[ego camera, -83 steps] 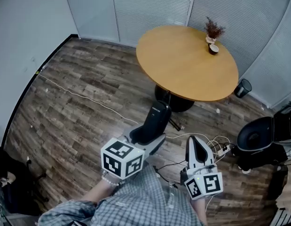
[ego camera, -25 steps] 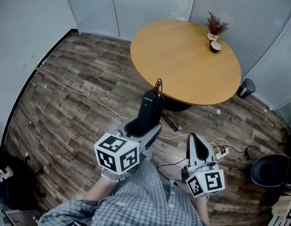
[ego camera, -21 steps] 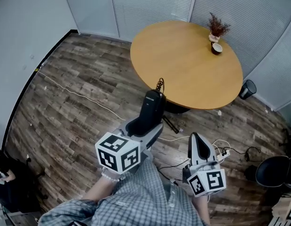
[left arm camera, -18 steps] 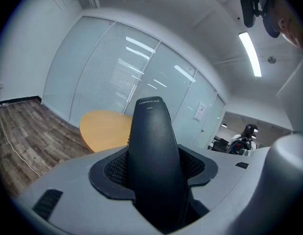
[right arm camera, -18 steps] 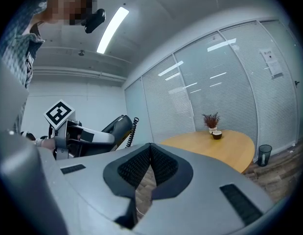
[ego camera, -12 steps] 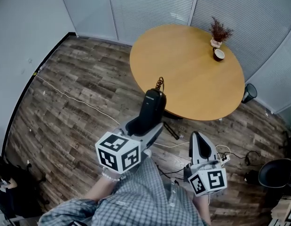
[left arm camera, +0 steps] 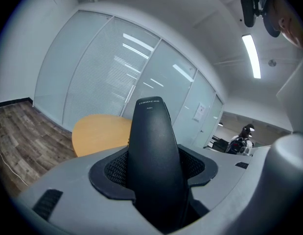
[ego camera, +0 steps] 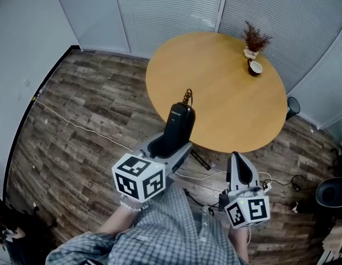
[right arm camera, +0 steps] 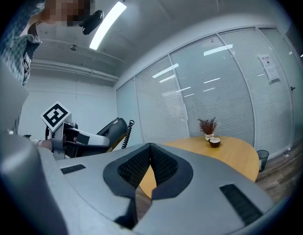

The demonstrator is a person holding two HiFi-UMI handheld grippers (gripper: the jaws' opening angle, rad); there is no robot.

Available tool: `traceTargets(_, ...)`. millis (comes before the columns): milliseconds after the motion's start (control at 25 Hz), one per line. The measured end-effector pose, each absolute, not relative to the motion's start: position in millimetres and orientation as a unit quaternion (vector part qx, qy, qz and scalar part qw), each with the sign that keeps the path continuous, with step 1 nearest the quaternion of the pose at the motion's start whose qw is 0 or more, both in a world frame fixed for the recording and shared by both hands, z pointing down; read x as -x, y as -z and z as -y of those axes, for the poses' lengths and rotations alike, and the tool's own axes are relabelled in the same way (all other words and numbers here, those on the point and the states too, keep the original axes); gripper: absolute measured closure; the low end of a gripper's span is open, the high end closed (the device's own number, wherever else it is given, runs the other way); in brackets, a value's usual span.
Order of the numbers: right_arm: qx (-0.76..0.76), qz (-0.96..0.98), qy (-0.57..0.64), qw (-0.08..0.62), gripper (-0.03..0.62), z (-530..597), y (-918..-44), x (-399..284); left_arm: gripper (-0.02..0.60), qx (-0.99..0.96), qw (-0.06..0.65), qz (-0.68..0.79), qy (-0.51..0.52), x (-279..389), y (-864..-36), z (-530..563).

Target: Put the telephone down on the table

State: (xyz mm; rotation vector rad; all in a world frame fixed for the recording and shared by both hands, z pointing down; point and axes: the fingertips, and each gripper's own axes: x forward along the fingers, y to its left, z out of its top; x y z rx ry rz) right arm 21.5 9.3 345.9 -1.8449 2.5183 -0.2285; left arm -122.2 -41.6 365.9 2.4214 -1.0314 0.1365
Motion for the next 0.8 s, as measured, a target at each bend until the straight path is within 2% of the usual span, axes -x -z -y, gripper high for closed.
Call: traceTargets(800, 0.595, -0.799, 0.084, -0.014, 0.586, 33, -359, -9, 0.304, -0.889, 0.274, 0.363, -0.054, 125, -386, 90)
